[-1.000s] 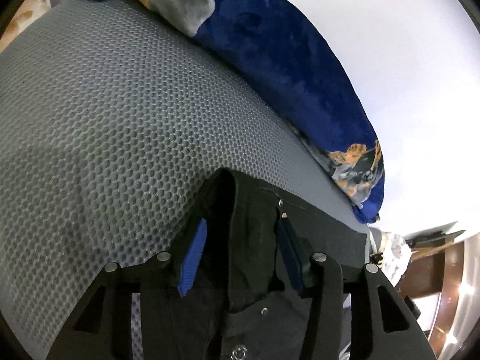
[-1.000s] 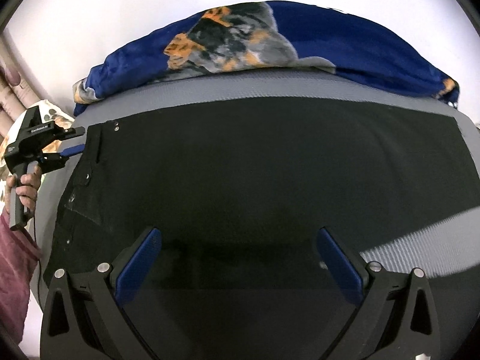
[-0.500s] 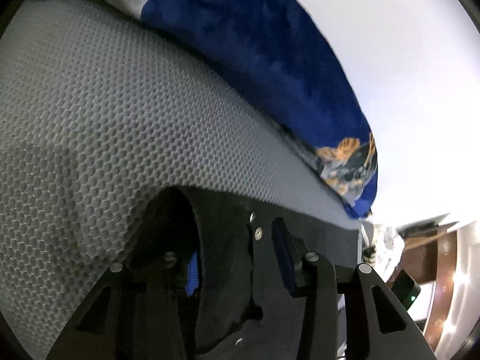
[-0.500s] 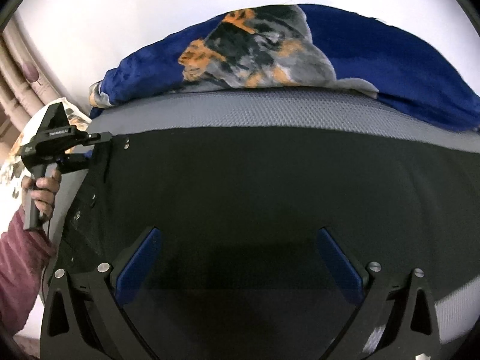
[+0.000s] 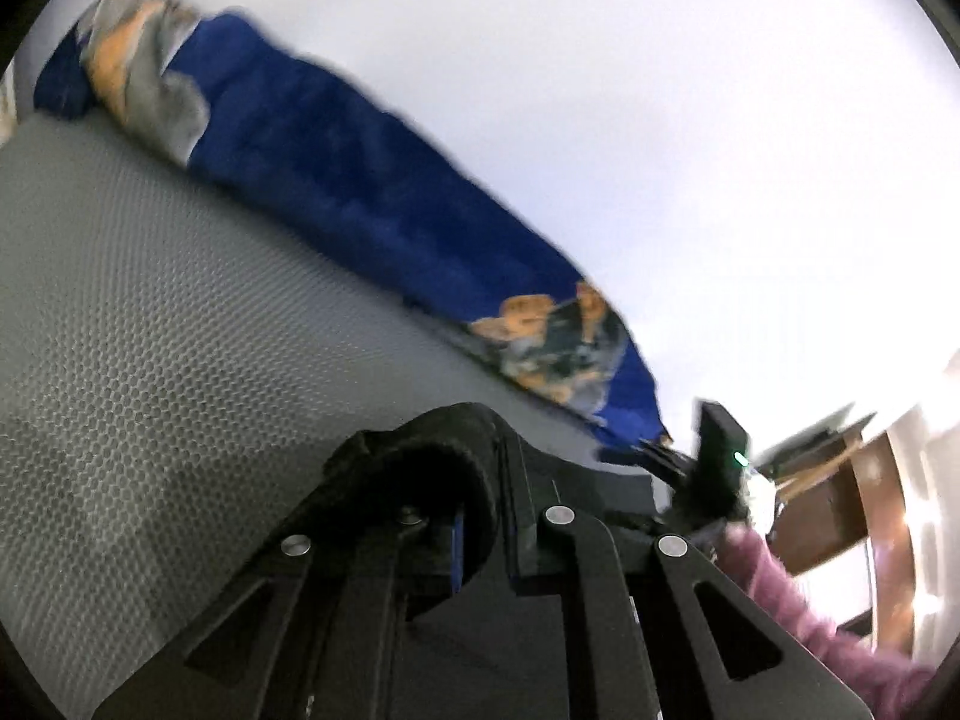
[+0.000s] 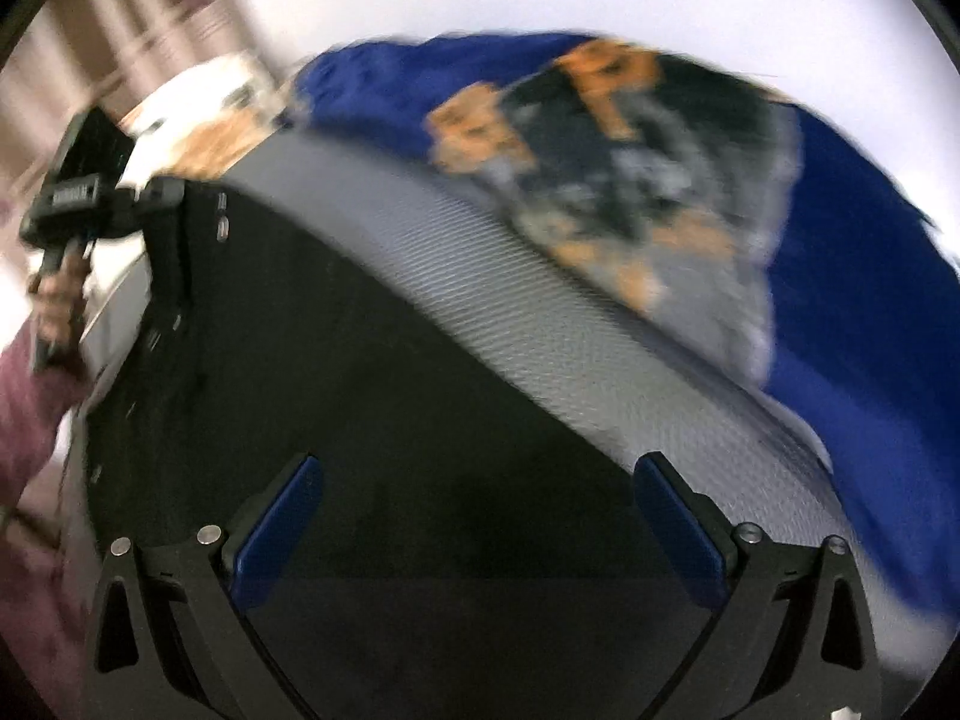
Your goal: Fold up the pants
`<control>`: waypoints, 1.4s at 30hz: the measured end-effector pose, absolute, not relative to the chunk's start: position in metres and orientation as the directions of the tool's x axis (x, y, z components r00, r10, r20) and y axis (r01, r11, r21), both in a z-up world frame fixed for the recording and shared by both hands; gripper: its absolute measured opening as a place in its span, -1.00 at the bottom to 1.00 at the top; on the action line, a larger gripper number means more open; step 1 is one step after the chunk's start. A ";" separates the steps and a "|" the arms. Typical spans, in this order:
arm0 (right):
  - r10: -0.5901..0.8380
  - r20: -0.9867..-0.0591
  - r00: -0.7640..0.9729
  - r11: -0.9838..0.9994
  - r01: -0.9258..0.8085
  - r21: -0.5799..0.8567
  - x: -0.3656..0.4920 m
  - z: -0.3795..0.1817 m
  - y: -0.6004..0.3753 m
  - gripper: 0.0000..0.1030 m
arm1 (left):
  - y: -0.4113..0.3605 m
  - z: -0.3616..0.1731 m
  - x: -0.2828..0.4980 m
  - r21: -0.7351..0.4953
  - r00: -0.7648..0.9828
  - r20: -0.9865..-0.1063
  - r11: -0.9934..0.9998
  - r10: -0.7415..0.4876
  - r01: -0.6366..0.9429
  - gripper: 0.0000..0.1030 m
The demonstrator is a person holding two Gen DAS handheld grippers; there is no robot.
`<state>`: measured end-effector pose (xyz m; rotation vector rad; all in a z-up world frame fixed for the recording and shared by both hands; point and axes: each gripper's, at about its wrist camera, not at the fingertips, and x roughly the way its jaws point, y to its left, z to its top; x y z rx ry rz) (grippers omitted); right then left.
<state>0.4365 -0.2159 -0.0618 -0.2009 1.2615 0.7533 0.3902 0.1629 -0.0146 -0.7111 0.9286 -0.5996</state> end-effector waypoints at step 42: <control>0.013 -0.957 0.290 0.822 -0.548 -0.155 0.391 -0.052 -0.324 -0.88 | 0.178 0.024 0.341 -0.637 0.475 -0.597 0.742 -0.646 0.207 -0.81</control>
